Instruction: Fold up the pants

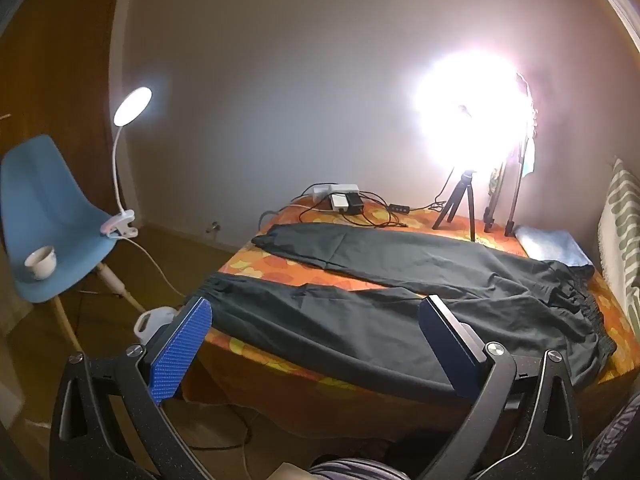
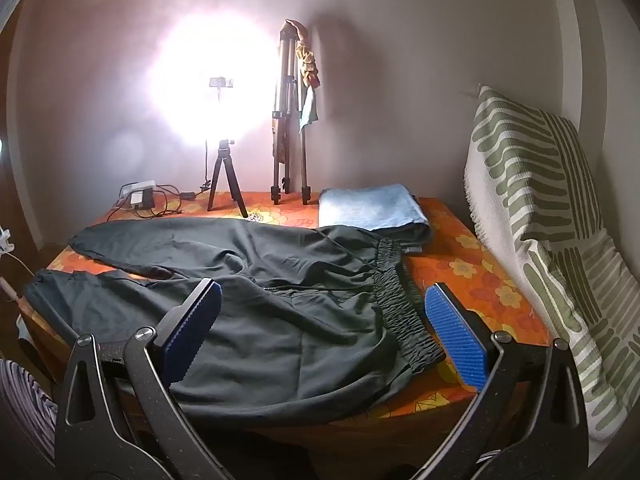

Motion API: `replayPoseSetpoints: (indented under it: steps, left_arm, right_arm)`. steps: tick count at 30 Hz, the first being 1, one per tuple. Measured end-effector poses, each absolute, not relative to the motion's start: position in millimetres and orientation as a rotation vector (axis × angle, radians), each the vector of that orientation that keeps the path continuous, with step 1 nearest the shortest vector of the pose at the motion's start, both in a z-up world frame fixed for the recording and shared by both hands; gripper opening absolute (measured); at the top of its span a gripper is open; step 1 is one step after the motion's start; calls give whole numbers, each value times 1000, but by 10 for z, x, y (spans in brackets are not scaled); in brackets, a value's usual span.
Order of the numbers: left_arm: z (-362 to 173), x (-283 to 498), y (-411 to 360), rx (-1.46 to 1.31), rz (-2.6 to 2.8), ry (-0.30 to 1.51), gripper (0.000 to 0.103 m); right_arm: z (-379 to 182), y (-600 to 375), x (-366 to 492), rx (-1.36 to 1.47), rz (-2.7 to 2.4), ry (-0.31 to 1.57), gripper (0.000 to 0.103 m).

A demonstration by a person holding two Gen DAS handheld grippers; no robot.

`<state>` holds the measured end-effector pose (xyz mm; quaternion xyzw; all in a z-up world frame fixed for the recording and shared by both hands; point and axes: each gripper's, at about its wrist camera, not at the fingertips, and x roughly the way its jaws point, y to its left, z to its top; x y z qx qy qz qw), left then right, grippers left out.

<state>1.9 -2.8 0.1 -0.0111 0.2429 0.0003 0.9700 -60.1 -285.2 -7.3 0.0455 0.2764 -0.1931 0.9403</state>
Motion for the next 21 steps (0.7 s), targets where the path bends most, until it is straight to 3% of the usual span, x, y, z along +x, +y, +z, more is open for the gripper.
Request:
replayPoseSetpoints:
  steps: [21]
  left_arm:
    - [11,-9,-131,-11,-3,480,103]
  right_arm:
    - [-46,-2827,-591,78,-396,567,103]
